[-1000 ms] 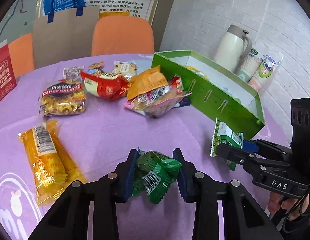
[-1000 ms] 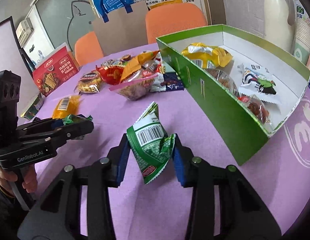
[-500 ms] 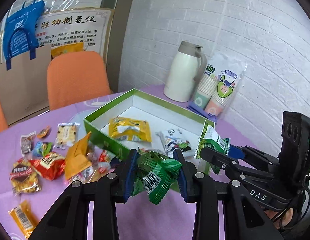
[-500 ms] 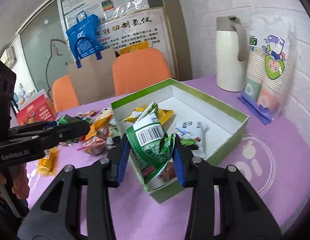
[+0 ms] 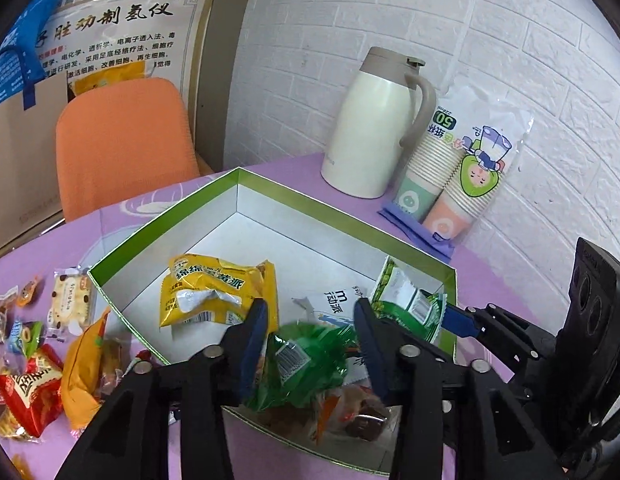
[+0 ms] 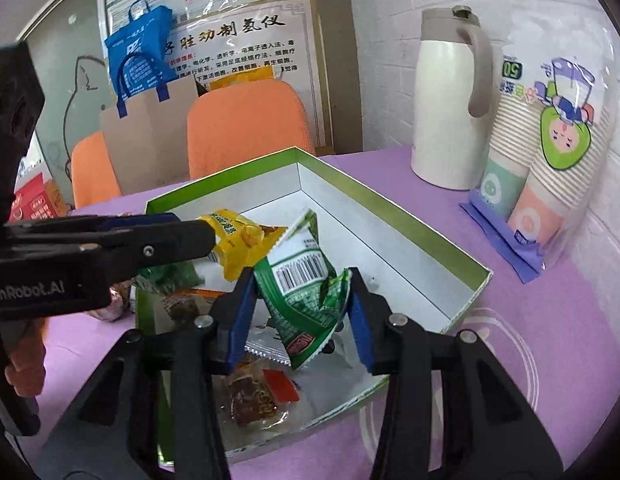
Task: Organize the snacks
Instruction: 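Lower the green candy and green packet into the box, opening both grippers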
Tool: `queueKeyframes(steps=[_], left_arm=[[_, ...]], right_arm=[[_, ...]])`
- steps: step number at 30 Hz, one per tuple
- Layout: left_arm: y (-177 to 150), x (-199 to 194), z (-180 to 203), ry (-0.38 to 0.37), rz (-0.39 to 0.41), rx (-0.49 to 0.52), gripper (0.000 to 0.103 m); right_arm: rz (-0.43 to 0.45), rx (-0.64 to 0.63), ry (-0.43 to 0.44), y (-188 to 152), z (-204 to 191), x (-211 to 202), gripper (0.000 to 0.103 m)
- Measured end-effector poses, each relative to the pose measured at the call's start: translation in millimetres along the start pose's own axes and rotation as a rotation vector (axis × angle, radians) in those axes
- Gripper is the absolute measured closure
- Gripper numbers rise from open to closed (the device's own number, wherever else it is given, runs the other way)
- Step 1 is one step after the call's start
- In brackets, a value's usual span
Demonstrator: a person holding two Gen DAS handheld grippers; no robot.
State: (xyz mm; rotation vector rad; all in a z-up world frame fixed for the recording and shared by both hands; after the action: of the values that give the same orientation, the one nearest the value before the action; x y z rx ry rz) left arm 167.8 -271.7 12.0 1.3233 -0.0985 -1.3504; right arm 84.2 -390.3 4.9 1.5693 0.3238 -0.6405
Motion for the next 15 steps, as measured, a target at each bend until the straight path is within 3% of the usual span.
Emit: queueKeyframes(steps=[1, 2, 4, 15], left_arm=[[-1.8, -0.1, -3.1, 0.012, 0.011, -0.014, 0.017], [-4.4, -3.7, -6.7, 0.033, 0.035, -0.030, 0.012], [-8.4, -11.4, -13.2, 0.040, 0.088, -0.048, 0.006], [-29.3, -47.6, -26.5, 0.104, 0.100, -0.090, 0.004]], right_arm=[[0.023, -0.030, -0.016, -1.6, -2.5, -1.2, 0.034], [0.045, -0.038, -0.024, -3.0, -2.1, -3.9, 0.017], [0.074, -0.046, -0.029, -5.7, -0.3, -8.8, 0.005], [0.088, -0.029, -0.024, -7.7, -11.8, -35.9, 0.003]])
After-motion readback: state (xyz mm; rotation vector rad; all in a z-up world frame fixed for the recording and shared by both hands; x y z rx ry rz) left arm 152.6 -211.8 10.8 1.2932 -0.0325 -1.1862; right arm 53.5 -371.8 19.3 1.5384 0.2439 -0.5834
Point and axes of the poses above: each gripper's, at about its wrist camera, not at the fingertips, and x roughly the way its jaws point, z to its right, y to its top, the point moved 1 cm from there along x, roughly the way its jaws point, and after that the axes turned 9 degrees about -y, right-handed, at the moved point
